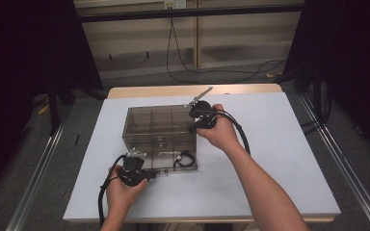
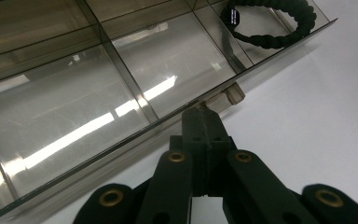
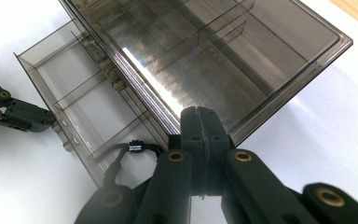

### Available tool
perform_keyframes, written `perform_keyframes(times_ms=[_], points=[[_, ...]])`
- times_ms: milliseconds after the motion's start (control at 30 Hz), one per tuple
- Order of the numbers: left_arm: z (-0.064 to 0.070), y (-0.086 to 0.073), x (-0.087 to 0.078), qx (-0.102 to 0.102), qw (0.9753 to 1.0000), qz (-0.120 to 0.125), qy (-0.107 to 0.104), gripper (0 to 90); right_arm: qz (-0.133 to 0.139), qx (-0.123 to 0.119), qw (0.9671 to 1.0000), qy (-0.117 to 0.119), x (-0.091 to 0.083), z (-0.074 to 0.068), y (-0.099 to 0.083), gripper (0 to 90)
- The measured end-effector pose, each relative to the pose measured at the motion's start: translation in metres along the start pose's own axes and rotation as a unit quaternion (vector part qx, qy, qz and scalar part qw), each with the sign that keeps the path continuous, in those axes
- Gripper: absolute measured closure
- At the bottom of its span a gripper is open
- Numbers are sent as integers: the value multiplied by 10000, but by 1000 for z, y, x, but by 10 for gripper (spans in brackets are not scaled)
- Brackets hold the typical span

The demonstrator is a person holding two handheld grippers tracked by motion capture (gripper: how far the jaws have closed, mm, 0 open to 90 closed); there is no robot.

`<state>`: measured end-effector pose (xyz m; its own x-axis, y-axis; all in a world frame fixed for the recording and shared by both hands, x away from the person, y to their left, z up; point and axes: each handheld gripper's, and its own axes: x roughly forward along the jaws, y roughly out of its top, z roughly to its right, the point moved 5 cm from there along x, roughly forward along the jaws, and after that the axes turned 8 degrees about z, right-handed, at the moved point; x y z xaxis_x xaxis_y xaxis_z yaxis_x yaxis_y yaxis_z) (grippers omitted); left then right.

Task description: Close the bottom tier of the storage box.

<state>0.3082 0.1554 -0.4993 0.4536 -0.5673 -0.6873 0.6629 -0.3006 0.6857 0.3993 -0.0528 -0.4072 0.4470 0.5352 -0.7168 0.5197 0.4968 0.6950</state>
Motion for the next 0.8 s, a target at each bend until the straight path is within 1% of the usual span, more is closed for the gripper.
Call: perform_keyframes(times_ms=[67, 133, 233, 367, 467, 533, 567, 633, 800], points=[[0, 0, 1, -47, 10000, 26, 0, 900, 5, -13, 10000, -3, 0, 0, 0, 900], [0, 1, 1, -44, 10000, 15, -3, 900, 8, -41, 10000, -3, 0, 0, 0, 900], [0, 1, 1, -30, 10000, 27, 10, 900, -24, -8, 10000, -1, 0, 0, 1, 900], [0, 1, 2, -26, 10000, 38, 26, 900, -40, -54, 10000, 3, 0, 0, 1, 900], [0, 2, 2, -14, 10000, 51, 41, 900, -35, -51, 10000, -4, 0, 0, 1, 900], [0, 2, 3, -57, 9999, 90, 50, 900, -22, -10, 10000, -13, 0, -1, 1, 900], [0, 2, 3, -8, 10000, 37, 26, 900, -18, -5, 10000, -13, 0, -1, 0, 900], [0, 3, 4, -25, 9999, 88, 58, 900, 10, -41, 10000, -6, 0, 0, 0, 900], [0, 3, 4, -11, 10000, 67, 70, 900, 7, -9, 10000, -19, 0, 0, 0, 900]])
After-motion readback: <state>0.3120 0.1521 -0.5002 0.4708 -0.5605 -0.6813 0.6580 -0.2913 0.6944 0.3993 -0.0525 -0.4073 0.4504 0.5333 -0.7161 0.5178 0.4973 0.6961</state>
